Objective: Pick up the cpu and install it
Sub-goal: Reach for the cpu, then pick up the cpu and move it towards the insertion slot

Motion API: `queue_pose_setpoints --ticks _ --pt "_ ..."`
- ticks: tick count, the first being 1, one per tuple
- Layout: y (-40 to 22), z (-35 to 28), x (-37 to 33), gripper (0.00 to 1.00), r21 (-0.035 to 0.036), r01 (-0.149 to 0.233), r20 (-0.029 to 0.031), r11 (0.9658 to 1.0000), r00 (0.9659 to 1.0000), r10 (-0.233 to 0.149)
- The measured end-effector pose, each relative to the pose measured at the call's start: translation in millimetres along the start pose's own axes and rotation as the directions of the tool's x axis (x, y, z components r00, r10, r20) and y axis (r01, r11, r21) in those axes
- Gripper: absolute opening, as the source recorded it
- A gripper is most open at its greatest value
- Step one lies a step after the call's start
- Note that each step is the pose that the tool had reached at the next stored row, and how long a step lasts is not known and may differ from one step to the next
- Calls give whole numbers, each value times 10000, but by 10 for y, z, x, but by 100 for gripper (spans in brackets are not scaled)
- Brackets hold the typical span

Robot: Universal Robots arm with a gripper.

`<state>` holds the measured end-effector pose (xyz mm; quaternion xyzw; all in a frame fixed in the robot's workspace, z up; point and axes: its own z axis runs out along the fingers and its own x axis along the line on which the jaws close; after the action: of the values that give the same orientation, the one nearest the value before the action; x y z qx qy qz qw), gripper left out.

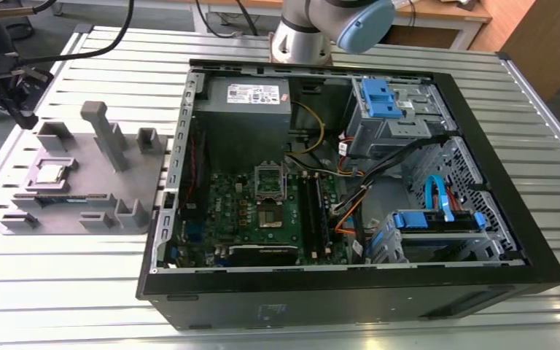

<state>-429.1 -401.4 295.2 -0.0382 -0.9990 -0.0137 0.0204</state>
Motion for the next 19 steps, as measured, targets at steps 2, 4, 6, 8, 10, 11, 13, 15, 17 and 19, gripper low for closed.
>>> queue_pose_setpoints --ticks 2,4,6,8,10,11,13,15,17,19 --pt "-1 2 1 11 -1 1 2 10000 10000 -1" --pt "-1 5 10 11 -1 0 2 10000 10000 0" --pt "-2 8 24 11 0 0 0 10000 10000 0" --pt "-3 11 38 11 0 0 0 10000 10000 0" --pt "-4 15 48 11 0 0 1 10000 10000 0" --pt "-5 17 52 11 0 0 1 10000 10000 0" --pt "-5 18 57 11 0 0 0 10000 10000 0" --pt "-5 20 62 11 0 0 1 10000 10000 0" --pt "-5 20 62 11 0 0 1 10000 10000 0" --pt "-5 20 62 11 0 0 1 10000 10000 0"
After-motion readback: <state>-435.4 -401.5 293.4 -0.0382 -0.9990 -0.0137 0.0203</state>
